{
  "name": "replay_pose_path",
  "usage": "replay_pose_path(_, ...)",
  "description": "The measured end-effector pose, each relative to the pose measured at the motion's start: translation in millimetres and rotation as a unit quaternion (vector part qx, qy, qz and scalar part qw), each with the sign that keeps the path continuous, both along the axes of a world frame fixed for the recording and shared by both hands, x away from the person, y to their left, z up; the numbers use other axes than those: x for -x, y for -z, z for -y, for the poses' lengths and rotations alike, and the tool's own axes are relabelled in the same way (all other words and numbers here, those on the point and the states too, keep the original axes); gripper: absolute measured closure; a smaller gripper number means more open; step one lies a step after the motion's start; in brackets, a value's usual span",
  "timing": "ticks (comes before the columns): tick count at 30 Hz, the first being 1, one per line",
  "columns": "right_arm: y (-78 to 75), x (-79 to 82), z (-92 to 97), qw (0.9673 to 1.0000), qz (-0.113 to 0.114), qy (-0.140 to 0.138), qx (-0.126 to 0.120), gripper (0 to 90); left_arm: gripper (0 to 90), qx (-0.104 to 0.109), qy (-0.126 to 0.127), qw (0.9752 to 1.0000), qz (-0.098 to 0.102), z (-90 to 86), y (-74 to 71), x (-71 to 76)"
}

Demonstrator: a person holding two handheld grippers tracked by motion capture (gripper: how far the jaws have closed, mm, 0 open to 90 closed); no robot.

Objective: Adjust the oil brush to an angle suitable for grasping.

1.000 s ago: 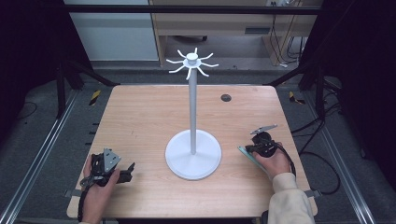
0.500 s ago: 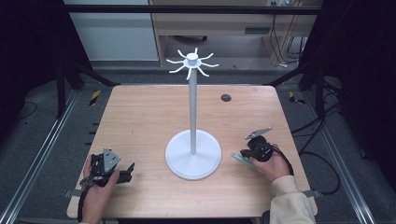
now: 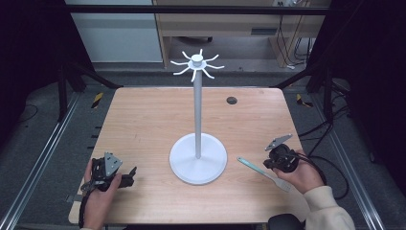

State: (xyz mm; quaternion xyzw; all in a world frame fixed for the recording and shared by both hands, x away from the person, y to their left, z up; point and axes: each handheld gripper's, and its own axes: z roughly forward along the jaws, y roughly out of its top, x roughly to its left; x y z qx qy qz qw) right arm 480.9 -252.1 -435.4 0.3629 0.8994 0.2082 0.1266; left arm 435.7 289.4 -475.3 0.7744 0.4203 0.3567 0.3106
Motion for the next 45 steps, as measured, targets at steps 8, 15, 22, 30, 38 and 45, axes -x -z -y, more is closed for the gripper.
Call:
replay_pose_path(8, 11.7, -5.2, -5.8, 0.9975, -0.057, -0.026, 0.034, 77.1, 2.9, 0.001, -0.002, 1.0000, 0.003, -1.8, -1.1, 0.8)
replay_pose_path(15, 17.5, -9.1, -1.8, 0.9958, -0.078, -0.025, 0.040, 75.3, 2.9, -0.004, -0.001, 1.0000, 0.001, -0.6, -1.4, 0.4)
replay_pose_path(22, 23.3, -12.5, 0.1, 0.9943, -0.094, -0.027, 0.043, 73.7, 2.9, -0.004, 0.001, 1.0000, 0.002, -0.4, -1.1, -0.5)
replay_pose_path(30, 28.9, -15.8, -3.6, 0.9923, -0.107, -0.031, 0.055, 74.5, 2.9, -0.003, 0.000, 1.0000, 0.002, -0.8, -1.2, -0.5)
replay_pose_path(38, 30.7, -17.0, -6.6, 0.9909, -0.116, -0.036, 0.057, 77.0, 2.9, -0.004, 0.001, 1.0000, 0.002, -1.0, -1.6, -0.5)
replay_pose_path(45, 32.1, -18.0, -5.3, 0.9904, -0.117, -0.041, 0.060, 80.9, 2.9, -0.004, 0.001, 1.0000, 0.002, -0.8, -1.5, -0.6)
